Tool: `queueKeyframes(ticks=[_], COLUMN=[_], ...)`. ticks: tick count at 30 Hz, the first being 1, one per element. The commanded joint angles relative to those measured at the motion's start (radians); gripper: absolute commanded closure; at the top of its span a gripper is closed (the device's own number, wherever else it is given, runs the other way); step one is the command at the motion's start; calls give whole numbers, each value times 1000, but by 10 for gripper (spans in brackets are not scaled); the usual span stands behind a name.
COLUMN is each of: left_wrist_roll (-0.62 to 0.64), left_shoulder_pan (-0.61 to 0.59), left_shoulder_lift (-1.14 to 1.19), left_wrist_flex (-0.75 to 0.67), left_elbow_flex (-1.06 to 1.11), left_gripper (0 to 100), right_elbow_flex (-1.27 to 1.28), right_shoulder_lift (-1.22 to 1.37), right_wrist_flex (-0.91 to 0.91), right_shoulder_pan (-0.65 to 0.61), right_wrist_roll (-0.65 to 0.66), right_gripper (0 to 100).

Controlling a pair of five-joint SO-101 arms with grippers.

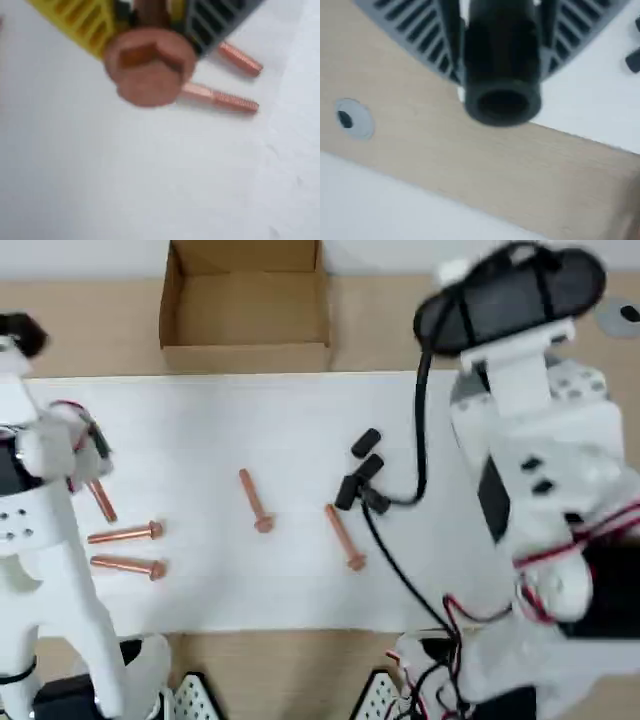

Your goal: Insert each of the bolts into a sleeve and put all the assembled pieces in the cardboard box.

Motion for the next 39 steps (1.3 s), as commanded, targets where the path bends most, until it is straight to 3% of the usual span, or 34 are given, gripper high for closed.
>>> queueKeyframes(ticks=[1,6,10,13,18,31,35,39], left_wrist_roll=[-43,-41,-17,43,150,172,103,35], left_shoulder_pan=[94,212,233,233,235,241,242,338], left_shoulder_lift=[-77,-143,-166,-166,-166,-166,-166,-166], left_wrist_flex=[2,-5,-52,-81,-91,-244,-287,-316], left_elbow_flex=[75,101,109,107,98,103,100,104], left_gripper=[994,994,994,994,994,994,994,994], right_elbow_flex=[153,539,901,1136,1521,2348,2345,2350], right_shoulder_lift=[-143,-469,-728,-905,-1141,-1391,-1336,-1260], right_wrist_flex=[12,12,-9,-126,-473,-1309,-1386,-1458], right_shoulder_pan=[-7,-10,-13,-13,-25,-545,-624,-645], right_wrist_roll=[25,-12,-229,-351,-514,-419,-414,-413], right_gripper=[988,988,988,988,988,988,988,988])
